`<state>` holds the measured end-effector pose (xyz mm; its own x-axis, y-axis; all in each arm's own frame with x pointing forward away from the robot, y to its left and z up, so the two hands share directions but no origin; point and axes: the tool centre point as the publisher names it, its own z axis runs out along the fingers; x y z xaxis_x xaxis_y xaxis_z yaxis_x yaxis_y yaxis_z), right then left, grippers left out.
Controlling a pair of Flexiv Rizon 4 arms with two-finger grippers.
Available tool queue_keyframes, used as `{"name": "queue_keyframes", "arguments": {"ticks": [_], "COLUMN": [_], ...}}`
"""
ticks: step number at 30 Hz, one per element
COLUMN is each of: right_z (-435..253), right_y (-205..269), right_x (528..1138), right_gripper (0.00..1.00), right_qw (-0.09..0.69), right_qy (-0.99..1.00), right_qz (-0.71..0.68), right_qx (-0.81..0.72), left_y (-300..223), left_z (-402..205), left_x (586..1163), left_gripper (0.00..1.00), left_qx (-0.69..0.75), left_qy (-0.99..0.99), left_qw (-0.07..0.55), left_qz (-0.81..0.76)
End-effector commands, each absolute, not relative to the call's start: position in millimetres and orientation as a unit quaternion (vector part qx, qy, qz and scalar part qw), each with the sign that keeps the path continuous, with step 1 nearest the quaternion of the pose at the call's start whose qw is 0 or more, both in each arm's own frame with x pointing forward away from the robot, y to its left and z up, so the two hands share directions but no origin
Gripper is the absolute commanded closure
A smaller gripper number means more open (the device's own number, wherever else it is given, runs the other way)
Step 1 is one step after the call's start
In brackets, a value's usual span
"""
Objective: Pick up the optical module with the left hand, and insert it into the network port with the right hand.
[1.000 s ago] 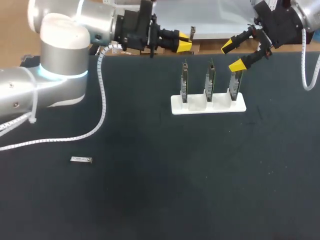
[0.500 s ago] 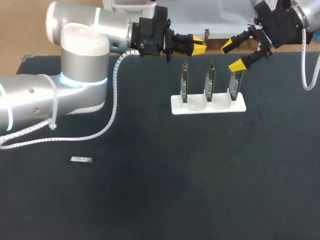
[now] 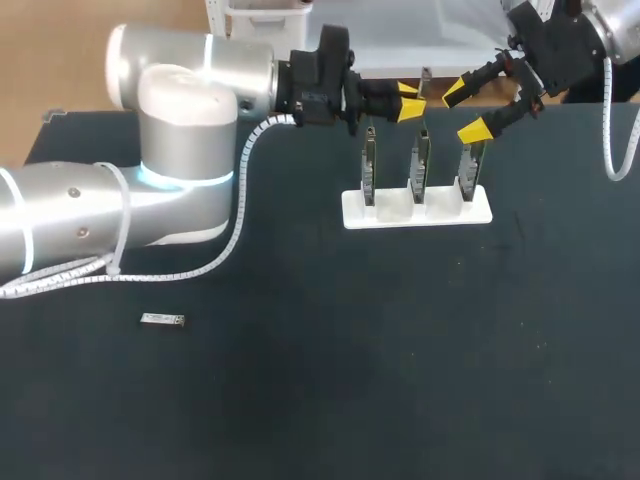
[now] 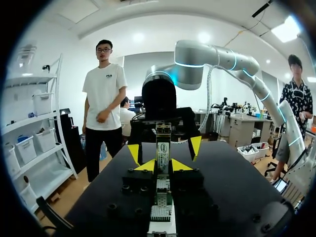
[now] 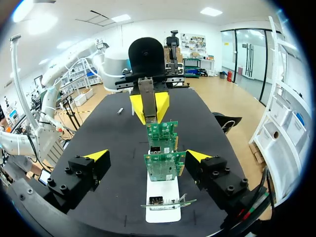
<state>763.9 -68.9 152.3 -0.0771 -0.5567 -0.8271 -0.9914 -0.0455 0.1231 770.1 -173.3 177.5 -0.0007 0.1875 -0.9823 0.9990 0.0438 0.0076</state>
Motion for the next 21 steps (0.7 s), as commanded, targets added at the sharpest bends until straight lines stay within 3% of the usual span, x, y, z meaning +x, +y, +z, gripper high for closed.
{"name": "queue_keyframes", "arguments": {"ticks": [1,21], "right_z": [152.4,152.4], "right_y": [-68.7,-68.7], "right_x": [762.9,762.9], "right_gripper": [0.00,0.00], "right_qw": [0.287,0.287], "right_qy": [0.629,0.629], "right_qz": [0.378,0.378], "right_qx": [-0.615,-0.615], "left_y": [-175.6,-182.0], "left_z": [173.6,163.8], "left_x": [770.1,767.4], "left_gripper": [1.00,1.00], "left_qx": [0.532,0.516], "left_qy": [0.554,0.552], "left_qw": [0.465,0.453], "left_qz": [-0.441,-0.473]}}
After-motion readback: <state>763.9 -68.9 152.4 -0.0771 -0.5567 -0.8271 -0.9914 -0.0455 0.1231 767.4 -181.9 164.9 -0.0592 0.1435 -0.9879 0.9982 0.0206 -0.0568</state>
